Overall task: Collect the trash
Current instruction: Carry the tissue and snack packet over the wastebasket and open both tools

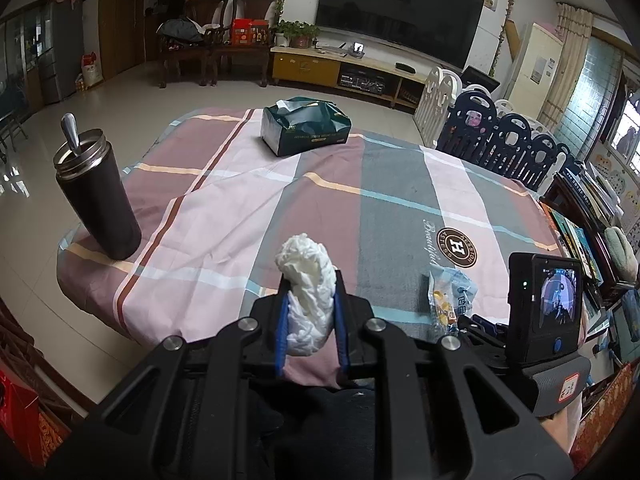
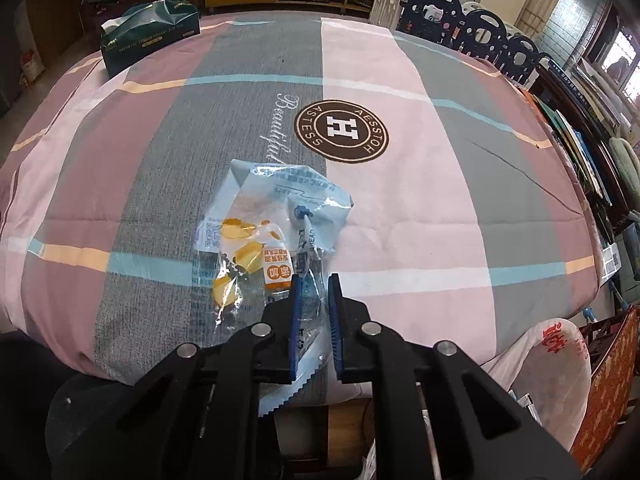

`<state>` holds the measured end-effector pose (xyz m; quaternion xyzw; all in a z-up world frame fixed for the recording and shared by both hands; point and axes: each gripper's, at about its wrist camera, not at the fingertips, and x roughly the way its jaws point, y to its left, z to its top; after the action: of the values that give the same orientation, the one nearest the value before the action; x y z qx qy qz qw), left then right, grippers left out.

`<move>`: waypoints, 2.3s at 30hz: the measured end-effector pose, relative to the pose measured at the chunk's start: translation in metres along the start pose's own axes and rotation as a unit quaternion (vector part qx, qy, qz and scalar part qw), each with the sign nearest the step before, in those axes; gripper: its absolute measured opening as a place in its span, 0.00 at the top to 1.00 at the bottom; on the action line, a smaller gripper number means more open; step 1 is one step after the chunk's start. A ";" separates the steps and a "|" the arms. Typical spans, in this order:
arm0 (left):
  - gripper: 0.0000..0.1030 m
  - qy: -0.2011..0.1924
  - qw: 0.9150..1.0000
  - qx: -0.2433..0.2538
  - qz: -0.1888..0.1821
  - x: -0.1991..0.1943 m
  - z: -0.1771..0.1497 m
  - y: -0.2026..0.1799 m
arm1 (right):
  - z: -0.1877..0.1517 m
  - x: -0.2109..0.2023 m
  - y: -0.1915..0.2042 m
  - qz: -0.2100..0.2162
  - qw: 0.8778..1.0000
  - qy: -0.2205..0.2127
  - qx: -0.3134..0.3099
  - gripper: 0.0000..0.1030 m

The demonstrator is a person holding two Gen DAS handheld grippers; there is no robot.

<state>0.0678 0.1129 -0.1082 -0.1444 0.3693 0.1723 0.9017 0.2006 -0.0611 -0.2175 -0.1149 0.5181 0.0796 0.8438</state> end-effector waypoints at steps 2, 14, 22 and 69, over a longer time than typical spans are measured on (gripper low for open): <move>0.81 0.001 1.000 0.000 0.000 0.001 0.000 0.000 | 0.001 -0.004 -0.001 -0.003 1.000 -0.005 0.000 0.87; 0.81 0.003 1.000 -0.001 0.001 0.002 -0.001 0.000 | -0.001 -0.007 -0.005 0.001 1.000 -0.006 0.007 0.87; 0.81 0.002 1.000 0.000 0.002 0.002 -0.001 0.000 | 0.005 -0.034 -0.019 0.007 0.999 -0.033 0.013 0.87; 0.42 0.183 0.900 0.258 -0.300 -0.049 -0.130 -0.278 | -0.173 -0.188 -0.279 0.003 0.990 -0.085 0.110 0.87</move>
<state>0.0713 -0.1969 -0.1255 -0.0392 0.4987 -0.2371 0.8328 0.0383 -0.3802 -0.0947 -0.0128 0.4503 0.0345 0.8921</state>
